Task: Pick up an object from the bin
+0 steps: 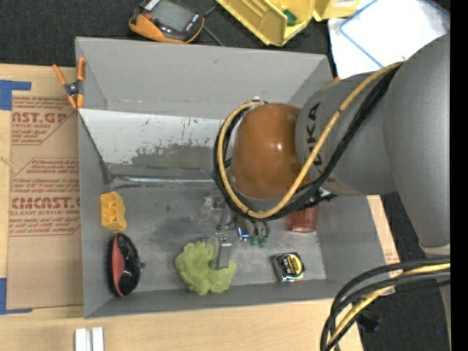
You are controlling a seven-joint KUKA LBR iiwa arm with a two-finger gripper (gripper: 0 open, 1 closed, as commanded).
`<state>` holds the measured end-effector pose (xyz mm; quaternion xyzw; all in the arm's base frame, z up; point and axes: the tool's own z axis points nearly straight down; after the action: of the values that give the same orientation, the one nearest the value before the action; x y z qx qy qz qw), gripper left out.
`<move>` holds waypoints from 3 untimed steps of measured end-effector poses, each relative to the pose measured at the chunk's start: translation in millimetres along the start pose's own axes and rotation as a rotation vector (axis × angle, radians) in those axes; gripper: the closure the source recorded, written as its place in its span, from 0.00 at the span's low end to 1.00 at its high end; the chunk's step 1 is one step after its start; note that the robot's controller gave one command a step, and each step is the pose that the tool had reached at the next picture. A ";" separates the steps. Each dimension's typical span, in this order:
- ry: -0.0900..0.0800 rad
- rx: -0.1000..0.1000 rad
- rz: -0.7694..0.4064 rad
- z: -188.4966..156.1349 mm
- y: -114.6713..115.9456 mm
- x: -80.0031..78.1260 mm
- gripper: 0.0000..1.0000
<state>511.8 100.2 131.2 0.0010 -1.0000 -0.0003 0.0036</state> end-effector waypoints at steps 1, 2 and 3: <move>-0.007 -0.001 0.002 -4.1 -0.6 -1.9 0.00; -0.009 0.001 -0.398 60.2 26.1 24.6 0.00; -0.017 0.001 -0.425 59.4 30.1 26.2 0.00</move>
Offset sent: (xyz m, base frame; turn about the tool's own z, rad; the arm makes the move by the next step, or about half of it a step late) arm -0.0264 0.0257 -0.0612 -0.3981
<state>485.2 130.2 72.1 0.2117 -0.9773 -0.0004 -0.0048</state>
